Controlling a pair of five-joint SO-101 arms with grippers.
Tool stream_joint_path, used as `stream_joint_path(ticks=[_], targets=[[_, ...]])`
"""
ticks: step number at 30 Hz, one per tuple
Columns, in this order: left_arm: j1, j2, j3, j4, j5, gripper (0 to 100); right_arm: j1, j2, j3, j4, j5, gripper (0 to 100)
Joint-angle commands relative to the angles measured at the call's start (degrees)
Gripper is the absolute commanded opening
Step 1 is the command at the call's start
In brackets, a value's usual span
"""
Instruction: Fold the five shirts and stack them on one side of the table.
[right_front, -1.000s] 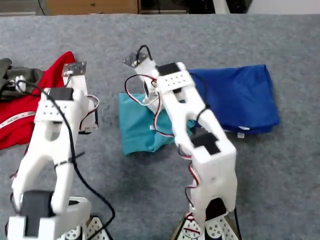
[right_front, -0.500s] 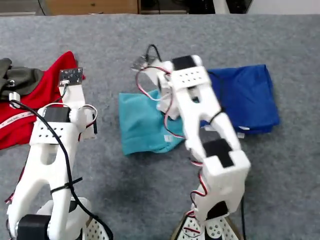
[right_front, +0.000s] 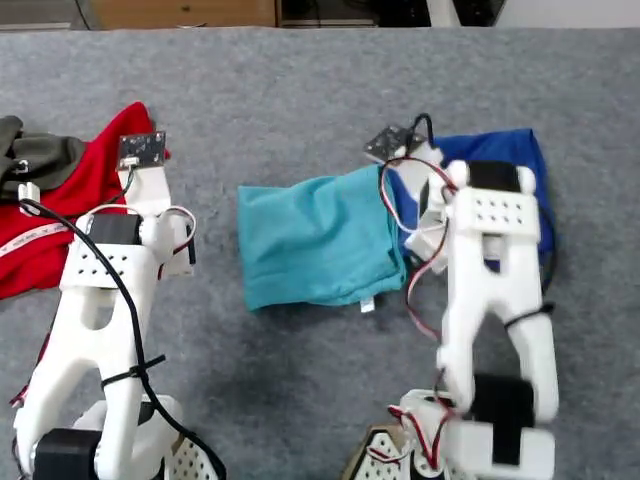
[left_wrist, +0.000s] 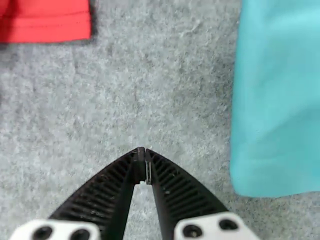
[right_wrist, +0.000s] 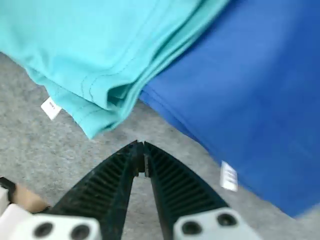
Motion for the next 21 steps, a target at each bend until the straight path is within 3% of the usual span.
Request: stream_joint_path(ticks=[1,5,8,14,21], targets=[[1.0,-1.6,-2.0,-3.1,1.0,2,-2.2,-8.2,0.2,-1.5,-1.3,0.2],[6.5,0.2,-8.6,-4.0,5.1,2,-11.3,-8.2,2.5,-5.5,-7.8,0.2],[12.0,5.9,-14.5,-3.8,6.2,2,-14.0,-4.4,5.1,-11.0,-10.1,0.2],[19.8,24.0,-24.6,-5.3,8.3,2,-13.7,3.6,8.9,-13.8,-13.0,0.2],[20.0,45.6,-34.2,-12.5,8.2,2,-6.5,8.3,14.5,-22.1,-10.7,0.2]])
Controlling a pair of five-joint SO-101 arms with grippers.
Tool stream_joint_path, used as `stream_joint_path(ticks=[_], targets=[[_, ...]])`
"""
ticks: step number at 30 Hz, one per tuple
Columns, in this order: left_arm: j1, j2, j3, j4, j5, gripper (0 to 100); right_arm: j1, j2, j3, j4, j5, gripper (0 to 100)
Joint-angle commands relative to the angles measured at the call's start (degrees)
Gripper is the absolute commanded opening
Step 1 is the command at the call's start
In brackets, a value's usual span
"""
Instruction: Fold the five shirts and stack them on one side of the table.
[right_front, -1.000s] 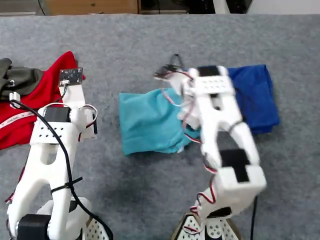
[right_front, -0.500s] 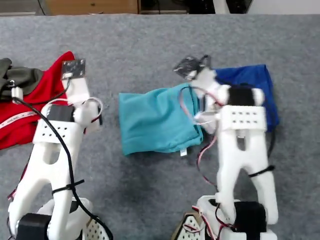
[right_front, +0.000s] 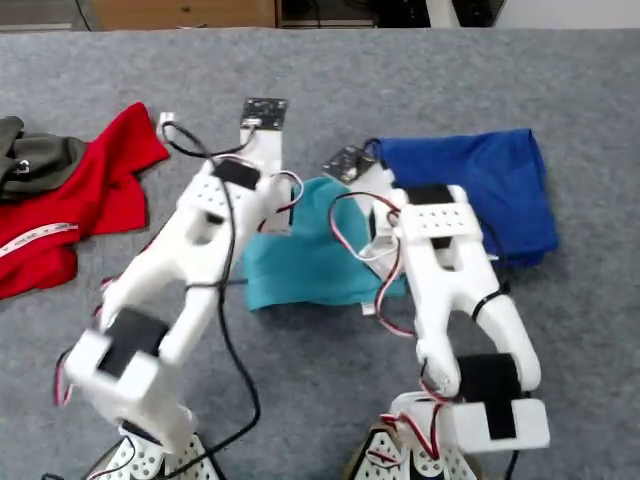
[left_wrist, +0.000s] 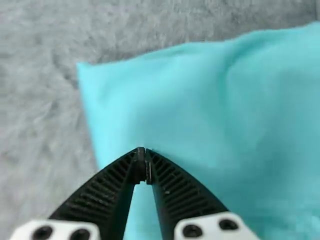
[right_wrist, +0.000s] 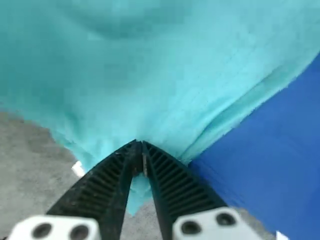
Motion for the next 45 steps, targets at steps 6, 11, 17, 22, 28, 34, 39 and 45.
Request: stream_joint_path(ticks=[6,11,17,22,28,34,39,45], targets=[[0.0,14.9,-9.6,-1.8,0.4,2,3.4,0.5,1.5,-6.4,4.5,0.2],[-0.2,14.8,-12.8,4.6,0.3,2,3.6,-5.3,0.8,-0.8,4.6,0.2],[-0.2,12.7,-17.1,13.1,-4.4,2,3.8,-20.4,-0.7,6.6,4.7,0.2],[-2.1,0.8,-12.9,15.9,-4.5,2,5.7,-31.0,2.3,7.6,4.5,0.2],[-2.7,-19.1,8.0,10.5,-7.9,2,11.0,-34.2,13.3,0.3,4.4,0.2],[-4.5,-28.1,30.7,-5.8,-8.4,2,17.2,-37.6,21.6,-6.9,4.4,0.2],[-6.8,-23.7,29.8,-9.1,-3.3,2,18.1,-42.1,33.6,-16.7,1.7,0.2],[-6.9,-11.9,21.4,-5.7,-2.7,17,16.9,-47.7,50.2,-35.1,-2.9,0.2]])
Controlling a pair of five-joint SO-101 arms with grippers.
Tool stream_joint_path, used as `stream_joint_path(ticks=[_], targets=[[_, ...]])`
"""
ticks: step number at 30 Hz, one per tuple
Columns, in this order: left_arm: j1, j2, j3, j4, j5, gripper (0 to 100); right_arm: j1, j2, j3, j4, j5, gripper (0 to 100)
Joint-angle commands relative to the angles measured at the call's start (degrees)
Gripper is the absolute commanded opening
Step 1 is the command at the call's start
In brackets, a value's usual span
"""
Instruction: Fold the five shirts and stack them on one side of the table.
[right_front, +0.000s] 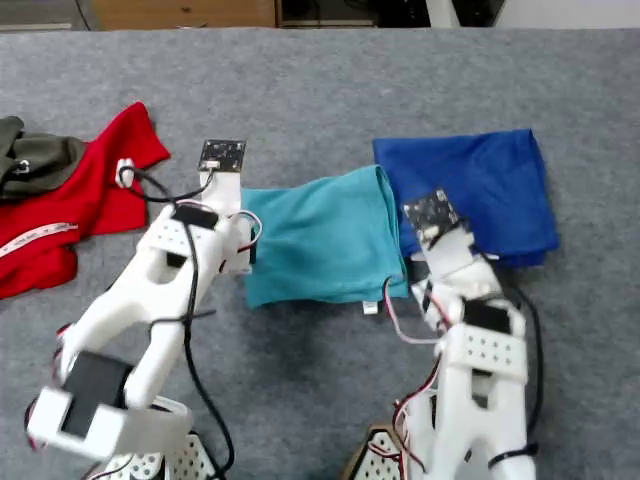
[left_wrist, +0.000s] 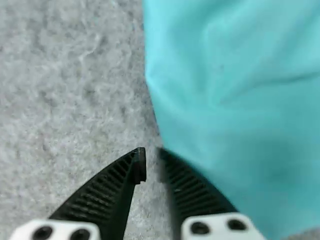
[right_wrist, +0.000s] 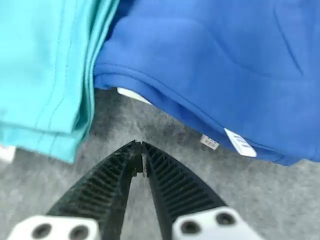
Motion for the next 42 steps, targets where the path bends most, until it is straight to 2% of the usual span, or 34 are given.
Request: stream_joint_path(ticks=[1,6,11,18,25,30,34,42], targets=[[-0.7,5.2,-6.5,3.9,1.5,18,-0.2,-3.6,7.3,-9.8,-2.0,0.2],[-0.7,9.4,-9.6,8.5,1.9,18,-0.4,-6.7,8.7,-10.1,-2.0,0.2],[0.4,9.3,-9.7,9.5,9.1,24,-0.6,-7.0,9.2,-10.2,-2.0,0.2],[3.8,13.1,-10.3,9.8,9.5,25,-0.6,-7.0,9.3,-10.2,-2.0,0.2],[4.0,23.3,-20.0,15.3,9.8,12,-0.5,-7.0,9.3,-10.2,-2.0,0.2],[4.1,32.0,-30.6,22.7,9.6,1,-0.4,-7.0,9.3,-10.2,-2.0,0.2],[4.1,34.7,-33.8,24.8,9.6,2,-0.3,-7.0,9.3,-10.2,-2.0,0.2],[2.0,32.4,-33.5,22.5,9.3,2,-0.2,-7.0,9.3,-10.2,-2.0,0.2]])
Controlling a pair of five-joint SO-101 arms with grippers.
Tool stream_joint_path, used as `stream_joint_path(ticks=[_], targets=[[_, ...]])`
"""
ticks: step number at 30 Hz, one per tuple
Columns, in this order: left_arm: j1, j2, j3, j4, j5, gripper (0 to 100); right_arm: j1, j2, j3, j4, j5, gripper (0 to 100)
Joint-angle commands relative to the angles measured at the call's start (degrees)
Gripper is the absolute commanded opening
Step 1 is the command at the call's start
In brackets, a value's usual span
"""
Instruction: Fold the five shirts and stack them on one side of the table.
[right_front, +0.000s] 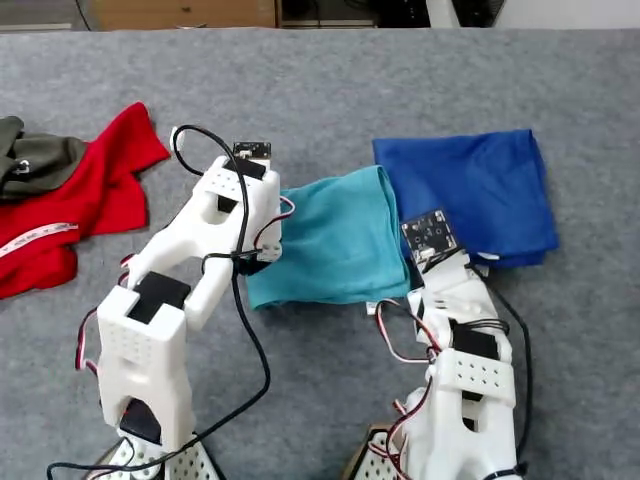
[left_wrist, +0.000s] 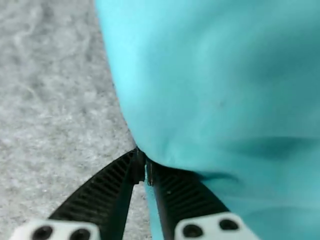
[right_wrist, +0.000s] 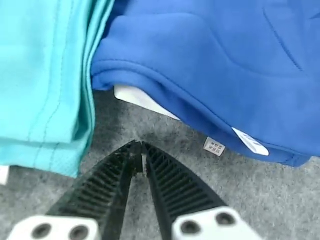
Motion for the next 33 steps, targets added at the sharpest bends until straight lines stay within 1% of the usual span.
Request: stream_joint_path(ticks=[1,4,8,11,14,17,20,22,24,25,26,28,31,32,33], targets=[[-3.2,-2.2,1.1,-2.4,0.3,2,-0.1,-1.0,0.0,-1.2,-0.5,0.2],[-7.9,-6.4,2.9,-3.8,-0.1,2,-0.1,-1.0,0.0,-1.2,-0.5,0.2],[-14.9,-8.8,6.9,-7.1,-6.5,2,-0.1,-1.0,0.0,-1.2,-0.5,0.2],[-17.8,-8.9,7.9,-7.1,-10.3,2,-0.1,-1.0,0.0,-1.2,-0.5,0.2],[-20.7,-8.9,8.1,-7.0,-12.5,2,-0.1,-1.0,0.0,-1.2,-0.5,0.2],[-22.0,-8.9,8.0,-7.0,-13.1,2,-0.1,-1.0,0.0,-1.2,-0.5,0.2],[-19.5,-9.0,6.6,-3.3,-13.5,2,-0.1,-1.0,0.0,-1.2,-0.5,0.2],[-17.4,-10.3,3.6,1.9,-10.6,2,-0.1,-1.0,0.0,-1.2,-0.5,0.2],[-16.4,-14.9,-0.9,8.4,-4.5,2,-0.1,-1.0,0.0,-1.2,-0.5,0.2],[-15.8,-18.1,-2.7,10.5,-3.0,2,-0.1,-1.0,0.0,-1.2,-0.5,0.2],[-15.3,-20.6,-3.9,10.9,-1.9,2,-0.1,-1.0,0.0,-1.2,-0.5,0.2],[-14.2,-25.2,-3.8,10.0,1.0,7,0.0,-1.0,0.0,-1.2,-0.5,0.2],[-12.0,-26.2,0.4,4.7,9.8,22,0.0,-1.0,0.0,-1.2,-0.5,0.2],[-10.7,-26.2,2.5,2.8,10.8,26,0.0,-1.0,0.0,-1.2,-0.5,0.2],[-9.2,-26.2,4.9,0.8,11.1,28,0.0,-1.0,0.0,-1.2,-0.5,0.2]])
